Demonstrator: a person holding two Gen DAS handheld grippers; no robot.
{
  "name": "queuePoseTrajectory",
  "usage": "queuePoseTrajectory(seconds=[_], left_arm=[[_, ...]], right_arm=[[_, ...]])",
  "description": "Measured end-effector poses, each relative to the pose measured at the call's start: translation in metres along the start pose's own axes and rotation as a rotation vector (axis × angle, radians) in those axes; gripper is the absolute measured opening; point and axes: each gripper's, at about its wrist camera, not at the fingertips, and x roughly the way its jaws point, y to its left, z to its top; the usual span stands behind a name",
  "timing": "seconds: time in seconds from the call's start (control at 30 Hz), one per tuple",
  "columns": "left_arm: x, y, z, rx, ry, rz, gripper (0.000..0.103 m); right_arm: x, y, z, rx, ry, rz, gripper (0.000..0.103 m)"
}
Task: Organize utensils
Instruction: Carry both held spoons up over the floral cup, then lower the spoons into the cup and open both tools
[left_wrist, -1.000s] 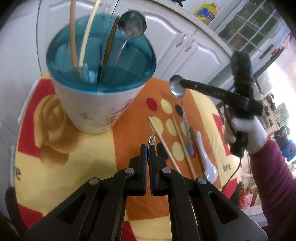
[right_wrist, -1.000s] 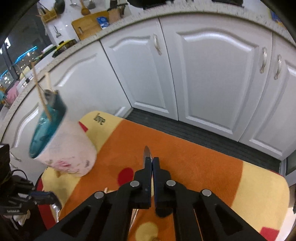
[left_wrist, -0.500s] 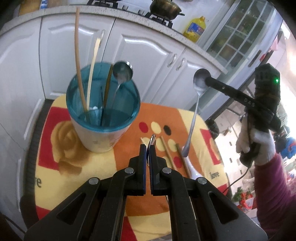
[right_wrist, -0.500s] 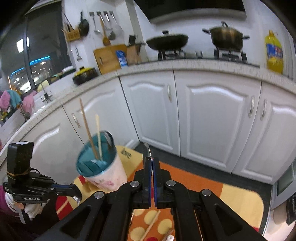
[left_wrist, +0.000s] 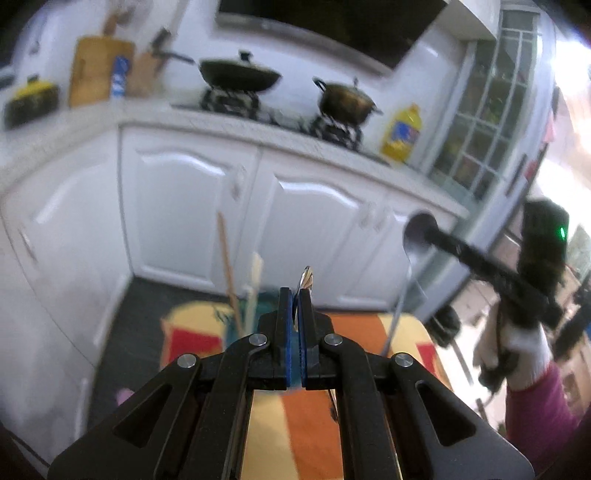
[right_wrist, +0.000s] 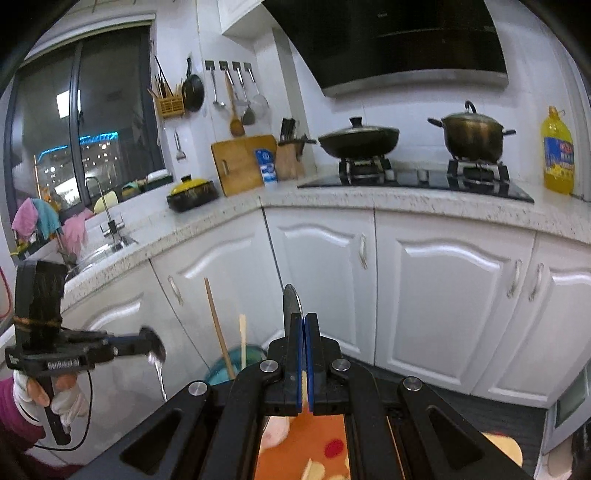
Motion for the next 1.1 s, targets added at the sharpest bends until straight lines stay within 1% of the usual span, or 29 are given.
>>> queuePoseTrajectory(seconds=[0.17,0.2,0.33,0.4,0.5,0.6,0.77,0.97,1.1], left_arm=[[0.003,0.020,0.033,0.012,-0.074,0.082,0.001],[0.006,0.022,0.038,0.026,-0.087,0.111,0.001],[0.023,0.030,0.042,0.061,-0.100,0.180,0.001],[0.034,0.033,0.038,0.084,-0.102,0.221,0.001],[0.047,0.033,0.028,0.109,-0.093,0.259,0.001],[0.060,0.033,0.017,0.125,-0.067,0.267,0.001],[0.071,0.031,-0.001,0.132,-0.026,0.265,0.001],[0.081,0.029,-0.020,0.115,0.027,0.263,0.002],[0.089,0.024,-0.034,0.105,0.066,0.250,0.002]], right_arm=[[0.025,0.017,0.014,-0.024,-0.028,-0.017,0.001],[0.031,0.020,0.016,-0.034,-0.032,-0.027,0.001],[0.056,0.029,0.013,-0.062,-0.030,-0.054,0.001],[0.067,0.032,0.009,-0.082,-0.028,-0.081,0.001],[0.082,0.036,0.000,-0.115,-0.022,-0.114,0.001],[0.095,0.039,-0.008,-0.143,-0.009,-0.129,0.001],[0.108,0.044,-0.030,-0.169,0.050,-0.102,0.001],[0.106,0.039,-0.050,-0.127,0.103,-0.065,0.003],[0.110,0.031,-0.064,-0.069,0.165,-0.034,0.004]])
